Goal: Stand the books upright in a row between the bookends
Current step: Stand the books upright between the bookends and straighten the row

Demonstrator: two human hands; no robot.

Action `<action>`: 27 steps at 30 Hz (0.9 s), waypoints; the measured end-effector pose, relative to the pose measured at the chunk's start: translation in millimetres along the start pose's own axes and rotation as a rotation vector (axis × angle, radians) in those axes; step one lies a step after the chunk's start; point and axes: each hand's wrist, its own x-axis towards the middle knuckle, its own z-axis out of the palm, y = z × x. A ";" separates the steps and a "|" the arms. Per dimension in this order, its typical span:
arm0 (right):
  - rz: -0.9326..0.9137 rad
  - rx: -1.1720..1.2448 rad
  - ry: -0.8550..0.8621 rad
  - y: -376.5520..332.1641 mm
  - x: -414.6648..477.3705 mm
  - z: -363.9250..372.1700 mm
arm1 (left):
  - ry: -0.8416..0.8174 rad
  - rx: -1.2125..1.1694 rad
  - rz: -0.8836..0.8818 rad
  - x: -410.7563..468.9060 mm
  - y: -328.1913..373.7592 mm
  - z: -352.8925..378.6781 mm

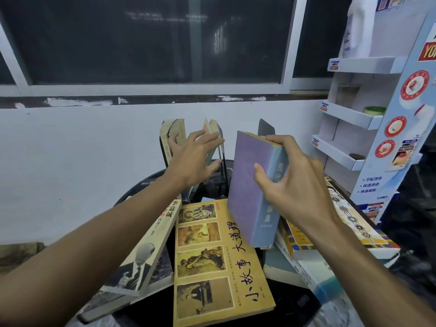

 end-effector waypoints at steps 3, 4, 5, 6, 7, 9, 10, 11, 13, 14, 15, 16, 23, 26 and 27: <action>-0.016 -0.010 0.015 1.9 1.2 0.5 | 0.024 -0.020 0.012 -0.3 -5.8 3.0; -0.019 -0.007 0.020 2.3 1.6 0.6 | 0.038 -0.009 0.006 -1.1 -8.4 3.3; -0.022 -0.001 0.025 2.3 2.2 0.7 | 0.056 0.012 -0.005 -1.9 -10.9 2.8; -0.025 0.004 0.029 2.1 3.5 0.8 | 0.074 0.034 -0.016 -2.8 -13.4 1.8; -0.029 0.012 0.033 1.5 5.1 0.9 | 0.089 0.051 -0.024 -3.7 -15.4 -0.4; -0.040 0.023 0.039 -0.7 9.8 2.1 | 0.108 0.073 -0.044 -5.3 -19.9 -4.6; -0.047 0.025 0.038 -2.5 12.4 3.4 | 0.112 0.073 -0.056 -6.4 -23.0 -6.2; -0.054 0.028 0.035 -4.4 15.2 5.4 | 0.117 0.070 -0.066 -7.7 -26.3 -7.7; -0.068 0.043 0.026 -8.9 20.5 11.3 | 0.134 0.087 -0.086 -10.8 -33.3 -9.3; -0.074 0.049 0.022 -11.1 23.0 14.9 | 0.144 0.106 -0.096 -12.7 -36.4 -9.8; -0.080 0.054 0.018 -12.9 25.8 19.0 | 0.153 0.120 -0.104 -14.3 -39.4 -10.1; -0.085 0.057 0.014 -14.5 28.8 23.6 | 0.159 0.129 -0.113 -15.8 -42.1 -10.8; -0.136 0.079 0.023 -18.5 54.1 62.7 | 0.150 0.122 -0.163 -22.6 -58.9 -14.6; -0.145 0.080 0.026 -18.6 67.8 81.4 | 0.156 0.085 -0.175 -24.5 -62.0 -14.5; -0.148 0.071 0.030 -18.6 72.3 87.6 | 0.168 0.064 -0.175 -25.0 -62.8 -14.0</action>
